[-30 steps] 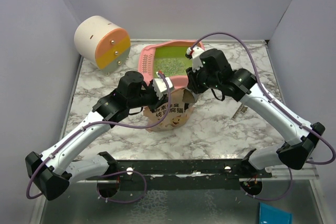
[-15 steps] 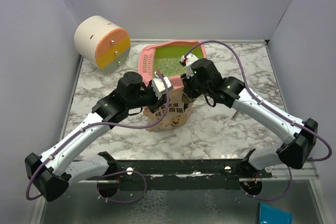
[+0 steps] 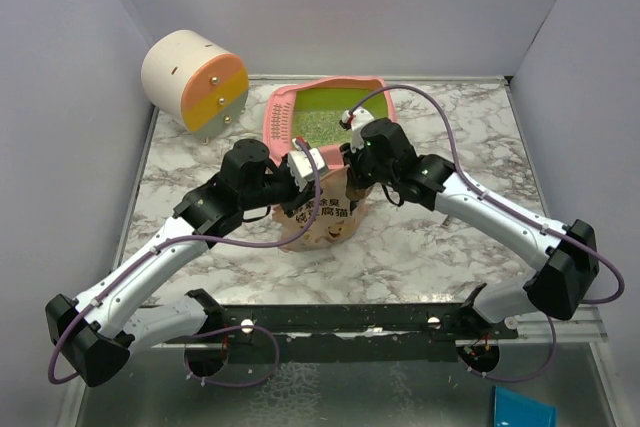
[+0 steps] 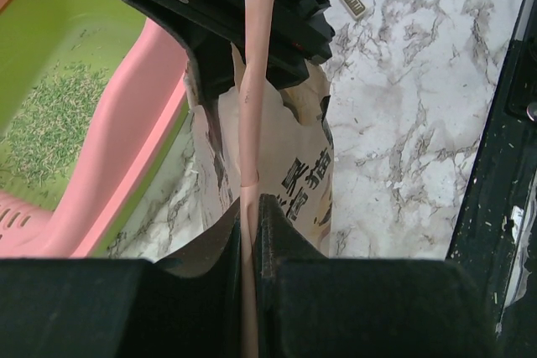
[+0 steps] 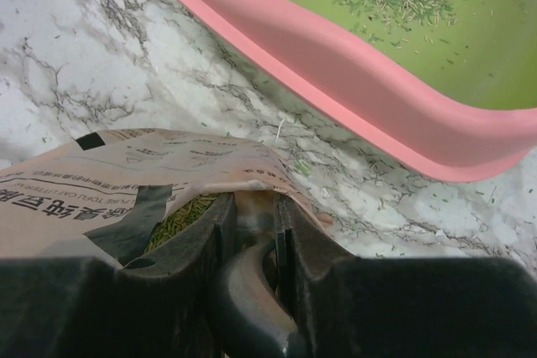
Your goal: Fill the litter box with clean litter
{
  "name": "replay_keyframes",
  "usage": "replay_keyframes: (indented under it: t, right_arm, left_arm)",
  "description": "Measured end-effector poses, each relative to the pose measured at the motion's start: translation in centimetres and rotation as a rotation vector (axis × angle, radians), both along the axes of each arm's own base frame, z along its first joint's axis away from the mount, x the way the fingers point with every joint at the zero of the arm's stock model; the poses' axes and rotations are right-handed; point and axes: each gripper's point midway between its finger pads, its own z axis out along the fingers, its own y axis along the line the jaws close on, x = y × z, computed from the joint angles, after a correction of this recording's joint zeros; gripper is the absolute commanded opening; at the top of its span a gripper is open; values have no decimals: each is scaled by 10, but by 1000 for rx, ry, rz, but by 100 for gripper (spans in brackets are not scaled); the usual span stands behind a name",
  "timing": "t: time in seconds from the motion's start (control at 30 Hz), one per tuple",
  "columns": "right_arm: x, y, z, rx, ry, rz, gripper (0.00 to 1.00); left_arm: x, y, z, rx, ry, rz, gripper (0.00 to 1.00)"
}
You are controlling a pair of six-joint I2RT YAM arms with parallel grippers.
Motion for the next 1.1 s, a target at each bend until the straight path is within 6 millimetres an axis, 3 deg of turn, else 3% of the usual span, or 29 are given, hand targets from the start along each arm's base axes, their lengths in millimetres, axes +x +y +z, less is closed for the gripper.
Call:
replay_keyframes:
  t: [0.57, 0.83, 1.1]
  right_arm:
    - [-27, -5, -12, 89, 111, 4, 1]
    - [-20, -24, -21, 236, 182, -81, 1]
    - [-22, -27, -28, 385, 229, -135, 1]
  left_arm:
    - [-1, -1, -1, -9, -8, -7, 0]
    - [-3, 4, -1, -21, -29, 9, 0]
    - [-1, 6, -3, -23, -35, 24, 0]
